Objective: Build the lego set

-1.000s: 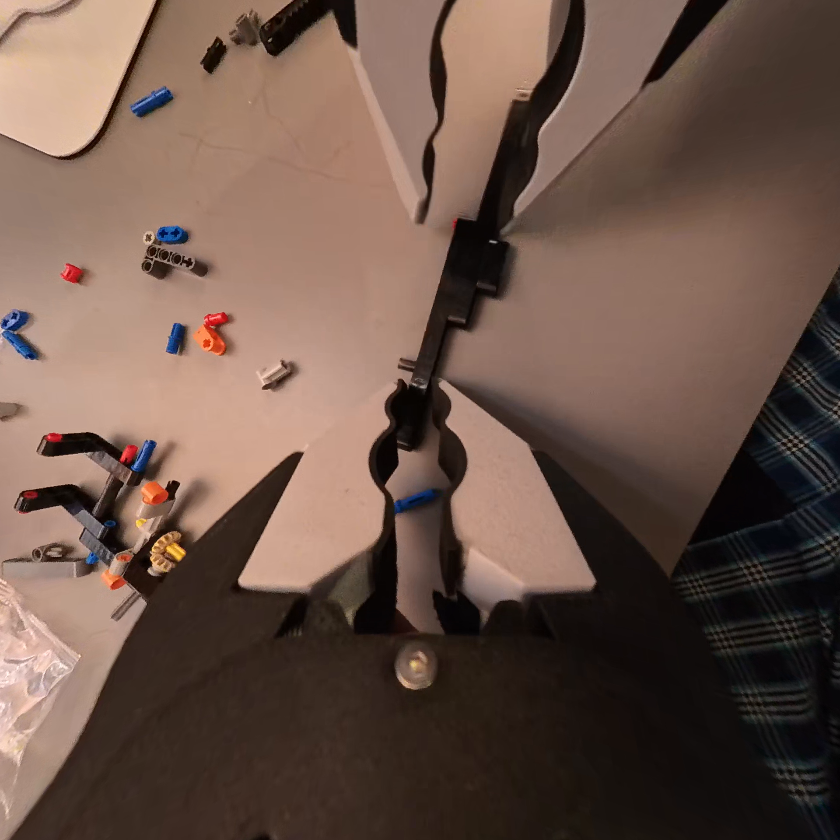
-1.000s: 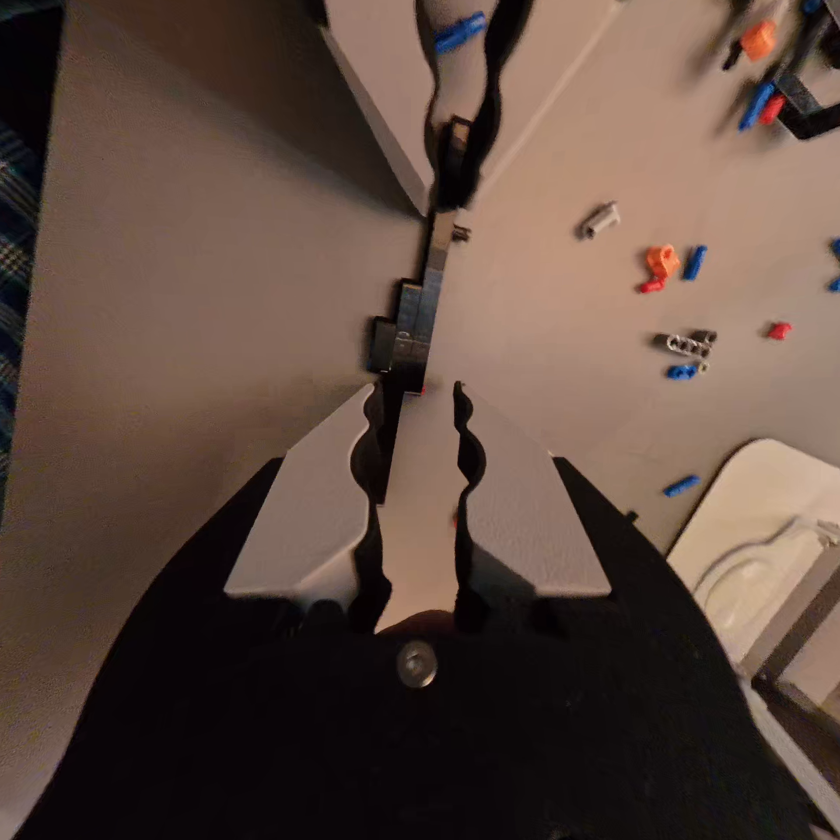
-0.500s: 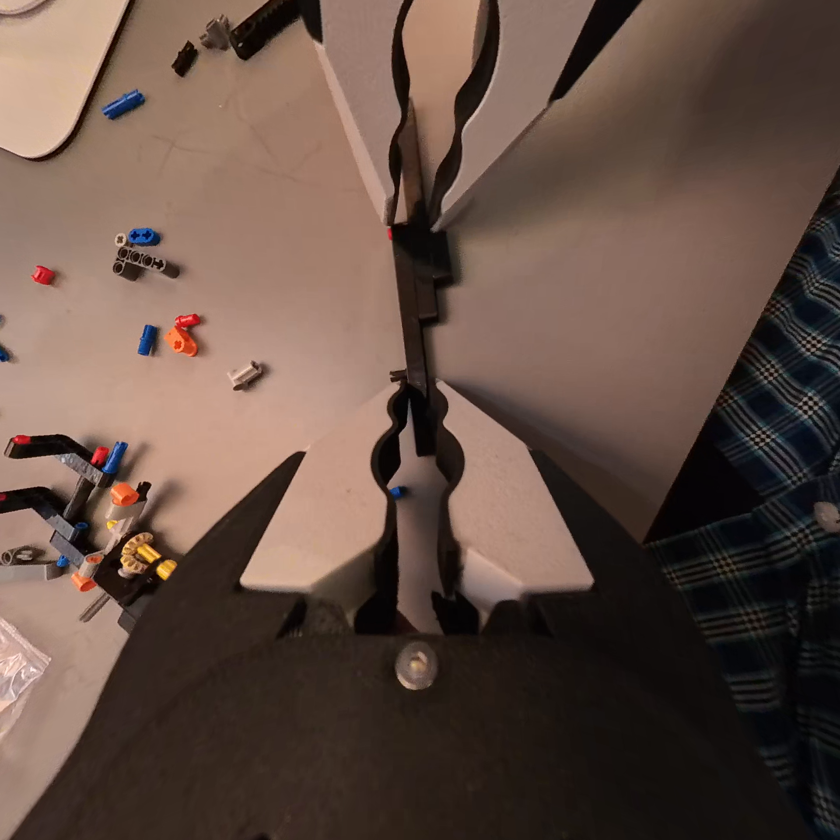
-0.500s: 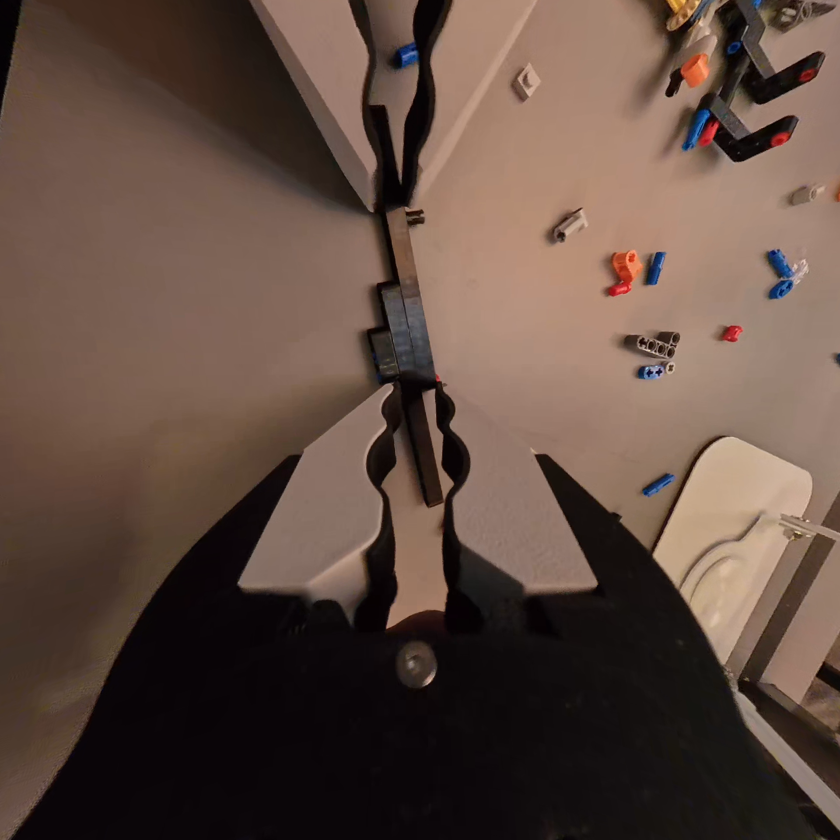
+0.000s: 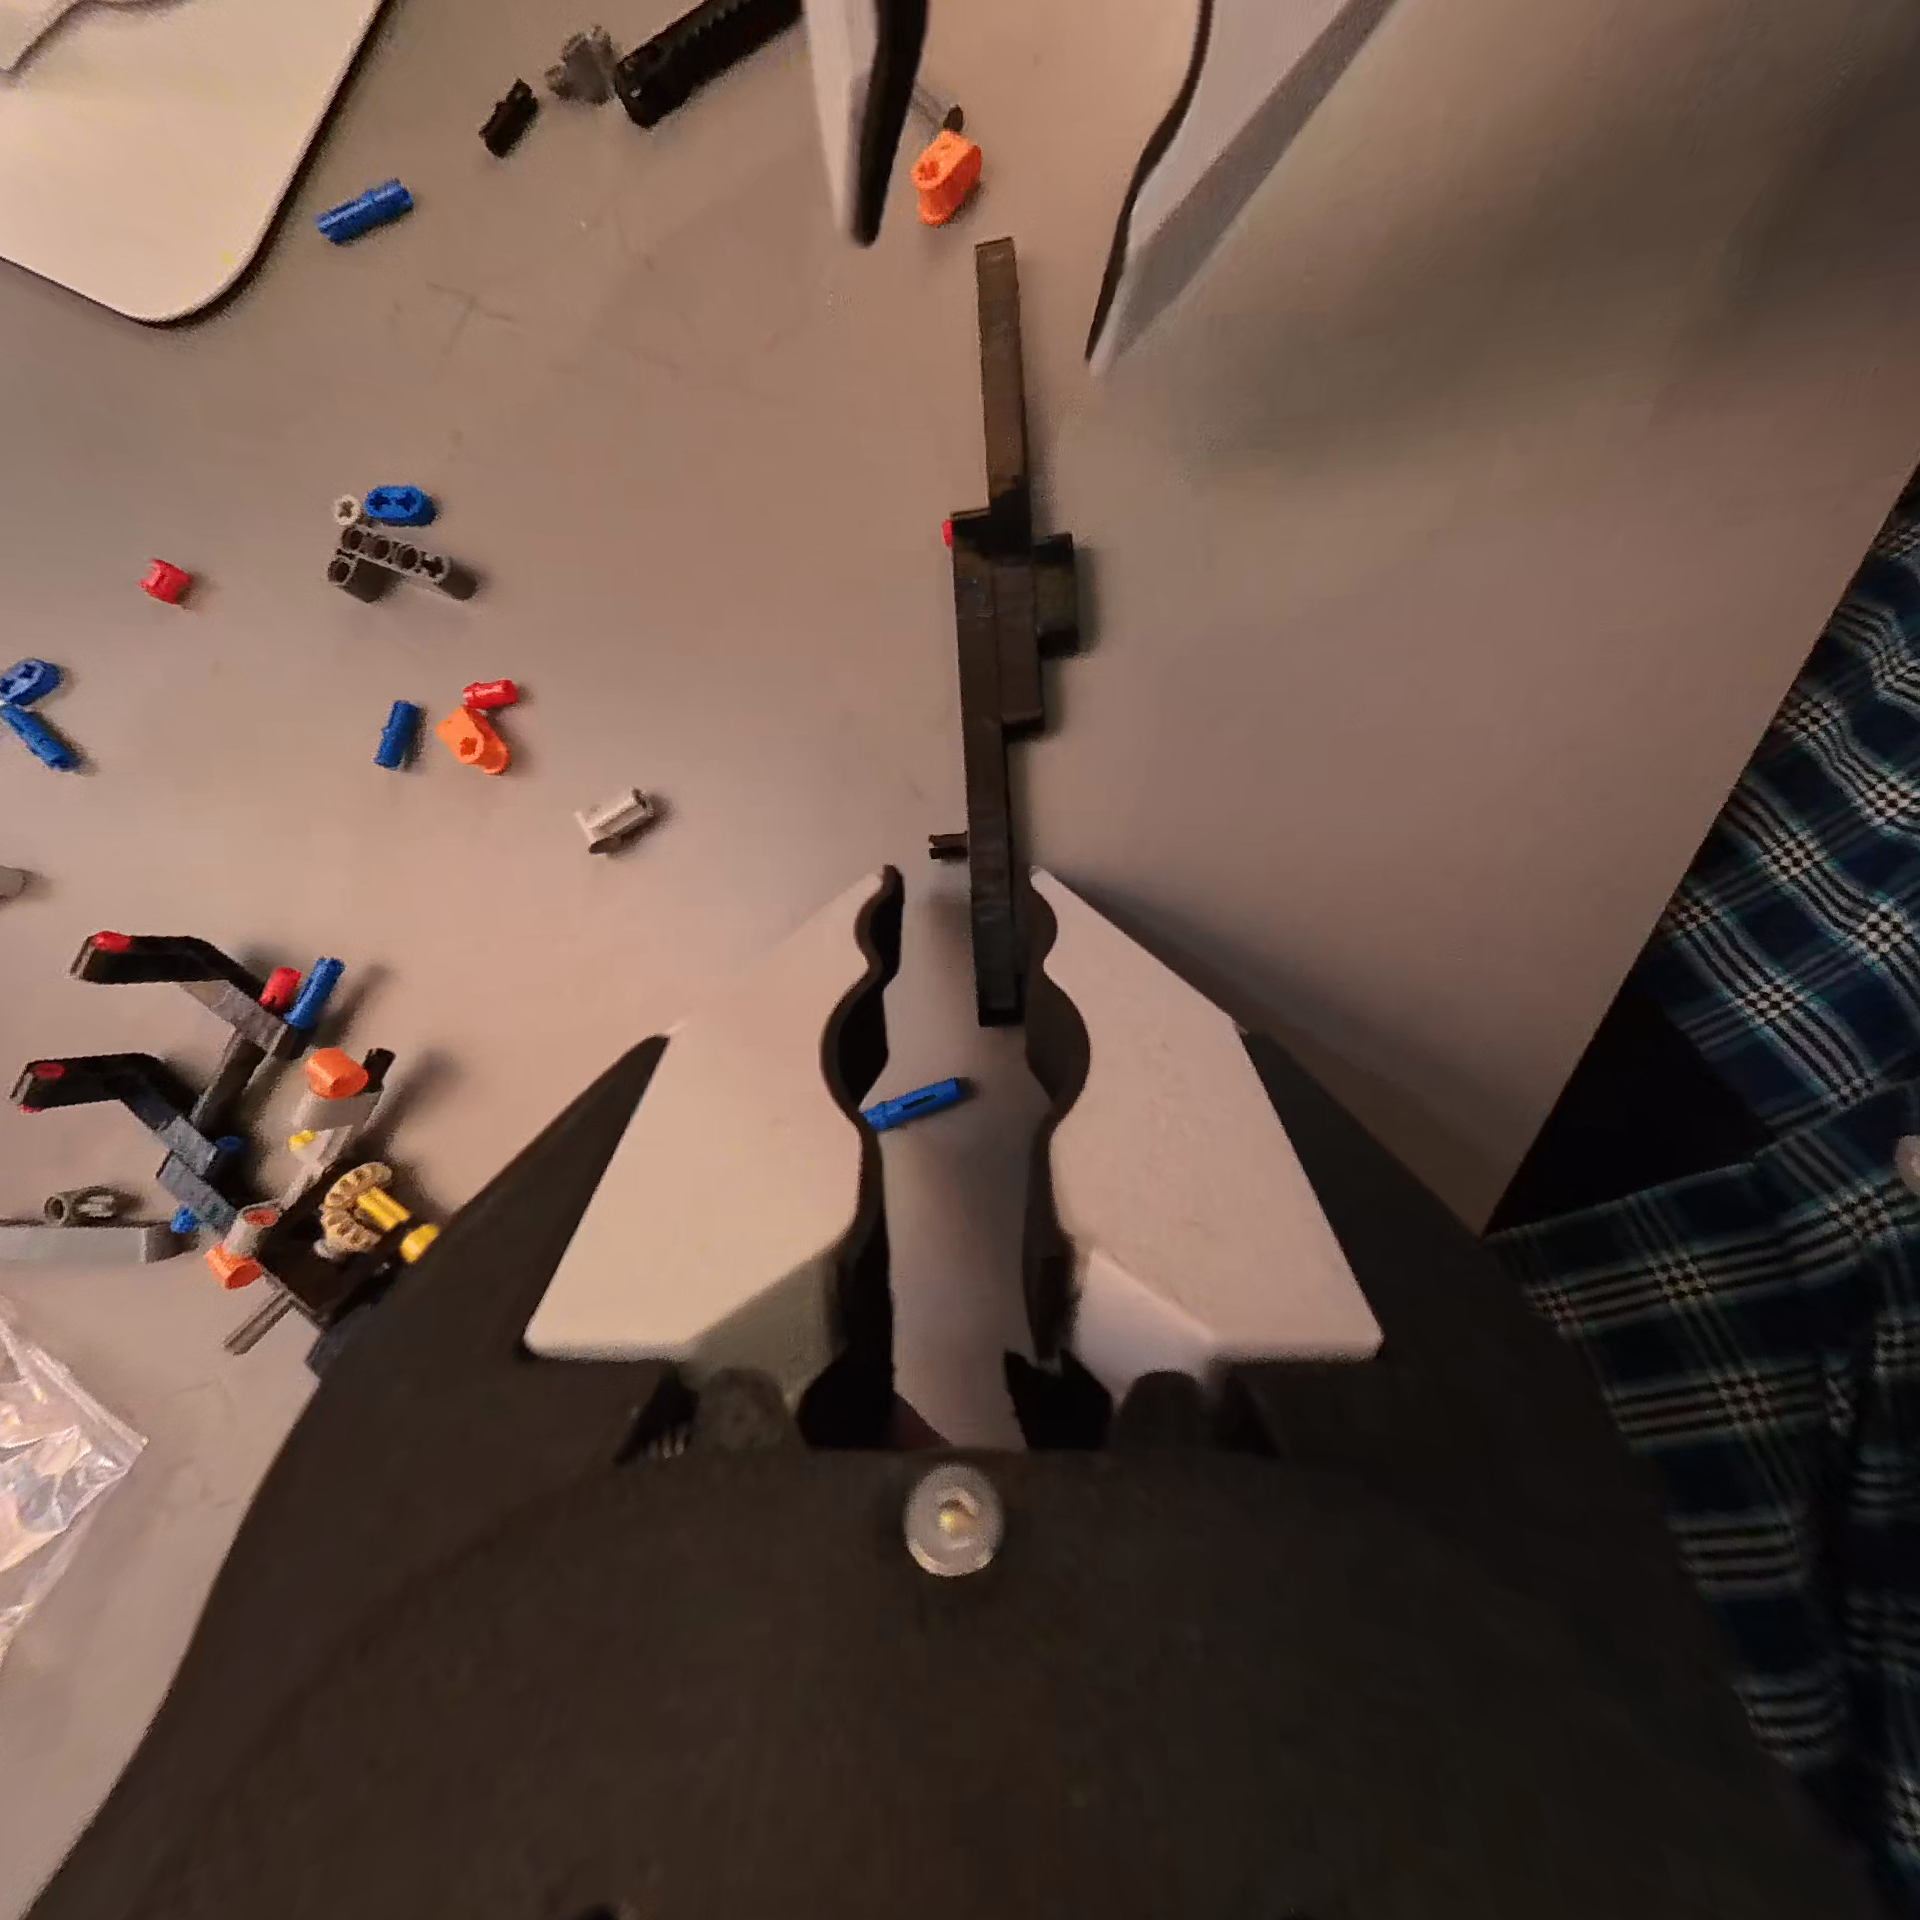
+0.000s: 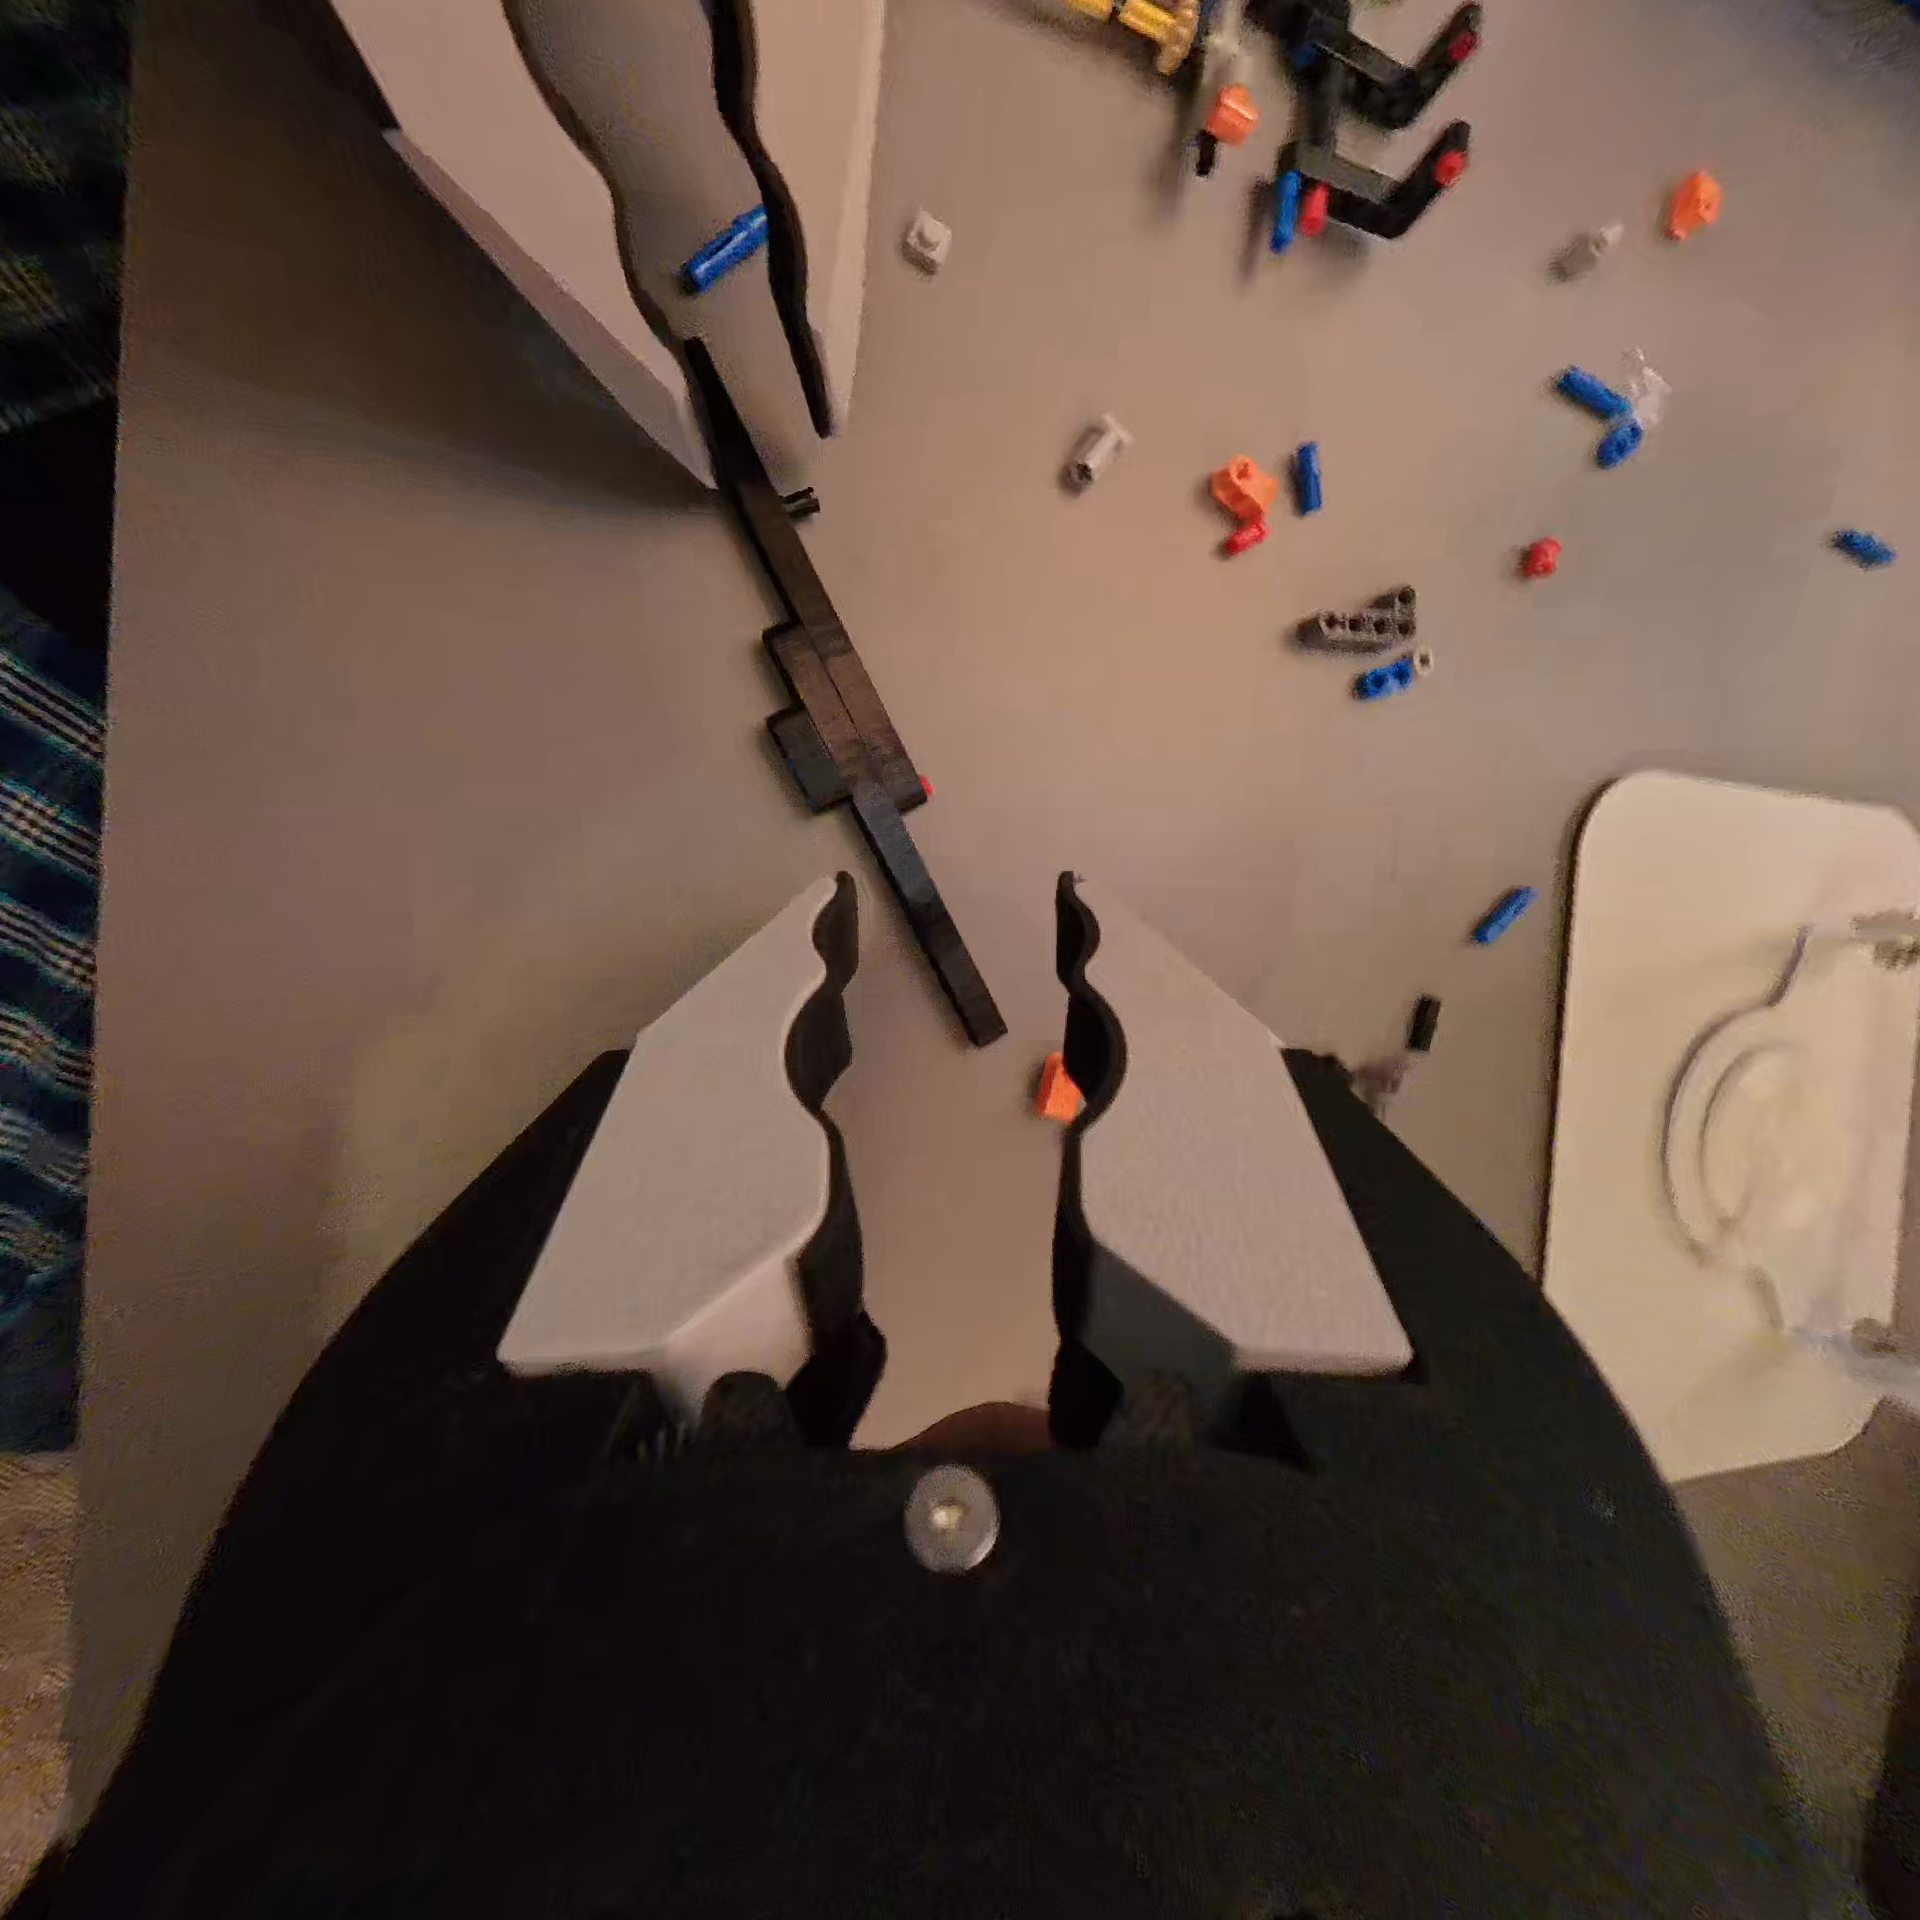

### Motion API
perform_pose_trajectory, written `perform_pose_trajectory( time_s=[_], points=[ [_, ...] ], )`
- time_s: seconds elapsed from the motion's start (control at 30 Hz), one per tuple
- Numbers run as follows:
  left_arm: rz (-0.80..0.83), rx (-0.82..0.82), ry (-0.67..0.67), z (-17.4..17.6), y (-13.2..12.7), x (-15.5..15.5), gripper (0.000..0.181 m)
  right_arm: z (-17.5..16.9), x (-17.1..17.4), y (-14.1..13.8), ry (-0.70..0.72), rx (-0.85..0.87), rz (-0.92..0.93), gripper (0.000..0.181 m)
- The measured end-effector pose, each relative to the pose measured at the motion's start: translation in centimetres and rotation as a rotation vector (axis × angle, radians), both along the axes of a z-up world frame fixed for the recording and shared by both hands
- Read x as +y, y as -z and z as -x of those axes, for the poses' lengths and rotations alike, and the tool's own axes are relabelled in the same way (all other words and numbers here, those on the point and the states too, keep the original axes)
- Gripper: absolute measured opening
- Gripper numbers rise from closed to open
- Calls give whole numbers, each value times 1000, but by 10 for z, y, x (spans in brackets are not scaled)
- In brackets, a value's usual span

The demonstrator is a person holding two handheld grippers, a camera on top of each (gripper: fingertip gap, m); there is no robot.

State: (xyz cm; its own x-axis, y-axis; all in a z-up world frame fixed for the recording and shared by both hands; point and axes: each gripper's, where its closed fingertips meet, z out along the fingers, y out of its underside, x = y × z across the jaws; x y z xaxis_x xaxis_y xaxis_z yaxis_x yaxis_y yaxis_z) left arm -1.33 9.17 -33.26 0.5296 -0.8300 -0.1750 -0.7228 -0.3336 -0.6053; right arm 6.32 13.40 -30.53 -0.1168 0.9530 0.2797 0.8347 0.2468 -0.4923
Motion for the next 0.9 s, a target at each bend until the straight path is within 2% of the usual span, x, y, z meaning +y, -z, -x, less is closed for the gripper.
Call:
perform_pose_trajectory(
  time_s=[0.1,0.23,0.33,0.5,0.7,0.77,0.9],
  points=[
    [-11,-4,-5,2,-4,3,23,-13,-2,-3,66,36,63,29],
    [-6,-11,-5,2,-4,4,26,-24,-11,6,117,38,124,25],
    [-15,2,-2,0,-4,6,27,-22,-20,17,141,34,144,24],
    [20,20,5,-6,4,-1,21,-9,-12,32,205,22,135,13],
    [45,-6,27,-22,5,-16,21,10,2,33,208,36,117,12],
    [69,-29,32,-24,5,-19,24,9,5,31,197,17,110,17],
    [74,-69,17,-15,-5,-18,29,12,13,10,217,80,112,21]
  ],
)
